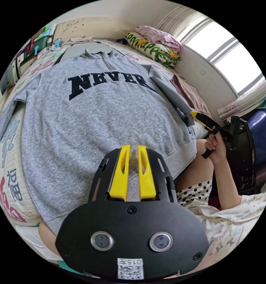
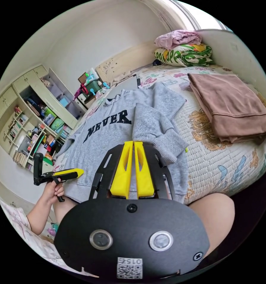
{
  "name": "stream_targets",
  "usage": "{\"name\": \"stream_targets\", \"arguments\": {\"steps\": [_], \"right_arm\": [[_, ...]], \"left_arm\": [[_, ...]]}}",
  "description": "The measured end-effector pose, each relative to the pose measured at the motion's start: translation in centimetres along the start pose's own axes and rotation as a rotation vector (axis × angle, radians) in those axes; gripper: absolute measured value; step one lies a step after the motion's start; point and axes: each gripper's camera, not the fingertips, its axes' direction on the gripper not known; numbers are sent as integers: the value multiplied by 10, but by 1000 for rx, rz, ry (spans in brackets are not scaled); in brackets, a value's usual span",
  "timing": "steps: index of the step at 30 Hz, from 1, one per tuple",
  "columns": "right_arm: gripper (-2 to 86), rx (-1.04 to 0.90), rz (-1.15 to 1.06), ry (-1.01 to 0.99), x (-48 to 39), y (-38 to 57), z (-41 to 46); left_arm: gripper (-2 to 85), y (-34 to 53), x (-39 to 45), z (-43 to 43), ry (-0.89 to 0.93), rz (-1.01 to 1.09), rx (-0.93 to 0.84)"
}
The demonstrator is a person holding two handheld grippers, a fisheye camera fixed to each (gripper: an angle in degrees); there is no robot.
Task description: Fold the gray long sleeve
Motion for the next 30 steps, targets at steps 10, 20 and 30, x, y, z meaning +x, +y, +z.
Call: {"name": "stream_targets", "arguments": {"steps": [10,20,30], "right_arm": [[0,-9,-2,-46,21,48,27],[39,-136,-13,-195,74,98,74],[128,-25,281,-55,197,96,81]], "left_arm": [[18,18,-16,14,15,11,34],[41,57,-28,19,41,-1,67],[51,117,-66,22,128,-63,142]]}}
